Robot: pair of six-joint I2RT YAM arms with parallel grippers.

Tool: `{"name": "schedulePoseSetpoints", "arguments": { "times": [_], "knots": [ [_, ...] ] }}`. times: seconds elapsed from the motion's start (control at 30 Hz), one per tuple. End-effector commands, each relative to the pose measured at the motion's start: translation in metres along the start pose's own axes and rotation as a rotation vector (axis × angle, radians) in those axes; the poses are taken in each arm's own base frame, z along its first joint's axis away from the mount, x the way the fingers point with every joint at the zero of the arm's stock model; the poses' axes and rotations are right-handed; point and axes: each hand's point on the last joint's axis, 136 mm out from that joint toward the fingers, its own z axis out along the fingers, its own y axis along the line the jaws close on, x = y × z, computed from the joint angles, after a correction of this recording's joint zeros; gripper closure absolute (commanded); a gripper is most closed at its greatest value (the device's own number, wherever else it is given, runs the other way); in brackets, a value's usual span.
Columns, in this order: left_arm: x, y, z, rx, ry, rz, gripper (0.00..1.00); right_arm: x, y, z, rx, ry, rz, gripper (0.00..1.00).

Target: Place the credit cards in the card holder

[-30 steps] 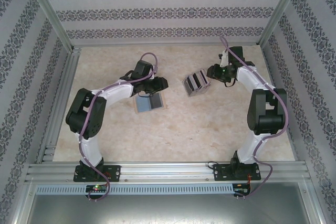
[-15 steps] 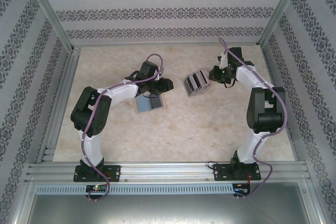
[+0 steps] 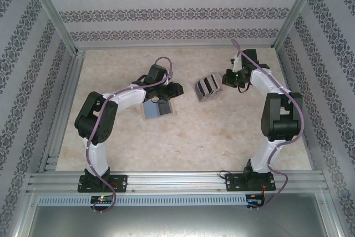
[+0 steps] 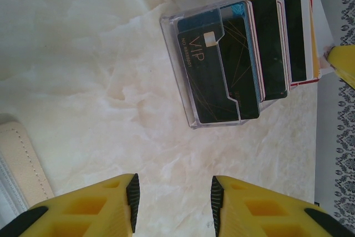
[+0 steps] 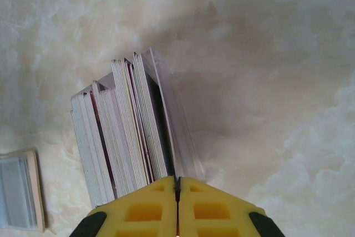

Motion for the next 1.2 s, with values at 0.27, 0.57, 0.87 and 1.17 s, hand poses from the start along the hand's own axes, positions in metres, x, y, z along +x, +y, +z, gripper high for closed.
{"name": "schedulePoseSetpoints", "arguments": {
  "times": [0.27,0.57,0.87,1.17],
  "knots": [
    [-0.007,-0.022,-0.001,0.080,-0.034,0.018,0.59,-0.021,0.022,-0.064,0.009,-0.147,-0.073,0.92],
    [-0.020,-0.056,-0.018,0.244,-0.114,-0.007,0.57,-0.016,0.051,-0.081,-0.155,-0.260,-0.059,0.91],
    [-0.039,-0.097,-0.042,0.466,-0.215,-0.046,0.57,-0.003,0.098,-0.071,-0.528,-0.230,0.048,0.90],
    [-0.053,-0.116,-0.044,0.544,-0.234,-0.060,0.57,0.008,0.138,-0.059,-0.694,-0.170,0.073,0.90]
  ]
}}
